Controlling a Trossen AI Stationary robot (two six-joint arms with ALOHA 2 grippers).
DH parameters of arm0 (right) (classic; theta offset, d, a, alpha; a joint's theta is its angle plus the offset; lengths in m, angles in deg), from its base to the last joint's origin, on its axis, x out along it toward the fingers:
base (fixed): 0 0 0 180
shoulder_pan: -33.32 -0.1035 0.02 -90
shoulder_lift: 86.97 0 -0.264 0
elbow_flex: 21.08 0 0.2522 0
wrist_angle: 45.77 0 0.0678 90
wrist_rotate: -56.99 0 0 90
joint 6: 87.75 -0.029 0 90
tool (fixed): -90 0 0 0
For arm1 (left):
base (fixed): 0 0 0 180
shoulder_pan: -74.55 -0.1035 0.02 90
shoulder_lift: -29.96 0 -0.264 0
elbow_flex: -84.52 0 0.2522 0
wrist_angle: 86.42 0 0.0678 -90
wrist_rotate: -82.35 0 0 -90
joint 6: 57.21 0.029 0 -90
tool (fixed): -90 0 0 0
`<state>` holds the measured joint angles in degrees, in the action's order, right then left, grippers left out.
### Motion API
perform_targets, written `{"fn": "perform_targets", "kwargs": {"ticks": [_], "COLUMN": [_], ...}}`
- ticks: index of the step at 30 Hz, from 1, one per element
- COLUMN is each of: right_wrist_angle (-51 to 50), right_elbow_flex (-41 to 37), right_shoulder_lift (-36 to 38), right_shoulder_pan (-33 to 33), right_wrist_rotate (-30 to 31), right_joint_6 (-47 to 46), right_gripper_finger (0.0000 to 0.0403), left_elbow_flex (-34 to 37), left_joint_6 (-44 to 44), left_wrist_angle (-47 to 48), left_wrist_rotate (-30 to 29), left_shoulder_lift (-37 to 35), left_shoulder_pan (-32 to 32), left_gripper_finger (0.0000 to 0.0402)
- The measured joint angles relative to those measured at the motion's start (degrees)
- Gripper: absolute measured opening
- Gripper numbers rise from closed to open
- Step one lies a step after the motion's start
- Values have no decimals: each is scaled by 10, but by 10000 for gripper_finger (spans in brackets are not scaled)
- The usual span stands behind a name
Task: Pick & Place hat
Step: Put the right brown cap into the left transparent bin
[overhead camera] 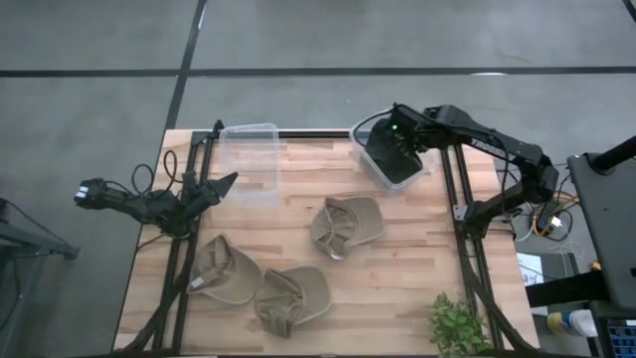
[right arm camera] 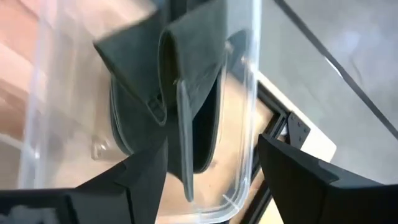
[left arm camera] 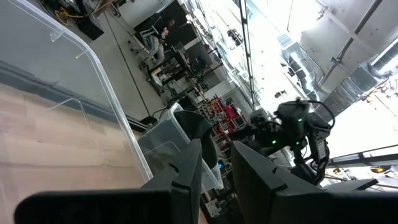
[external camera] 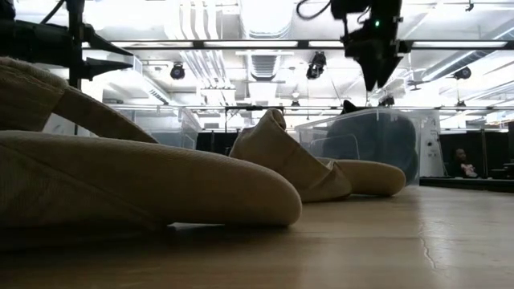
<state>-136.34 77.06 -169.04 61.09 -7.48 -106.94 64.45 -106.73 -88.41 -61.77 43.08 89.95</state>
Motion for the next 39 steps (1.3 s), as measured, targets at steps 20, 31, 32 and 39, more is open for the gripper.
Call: {"fn": "perform_targets", "kwargs": {"ticks": [20,31,32,39], "right_wrist_angle": [210,219,219,227], "right_elbow_flex": [19,19,19,19], "right_shoulder_lift": [88,-10,-21,-114], "right_shoulder_pan": [-67,-154,-159,-174], "right_wrist_rotate": [-259,-301,-301,-292], "right_joint_6": [48,80,86,116], "right_gripper_finger": [224,223,224,224], "left_elbow_flex": [-1,-38,-43,-80], "left_joint_6": [-43,5,11,45], "left_wrist_angle": [-1,-1,-2,-2], "left_wrist_rotate": [27,63,71,92], "left_shoulder_lift": [0,0,1,1], "left_shoulder_pan": [0,0,0,0], "left_gripper_finger": [80,80,80,80]}}
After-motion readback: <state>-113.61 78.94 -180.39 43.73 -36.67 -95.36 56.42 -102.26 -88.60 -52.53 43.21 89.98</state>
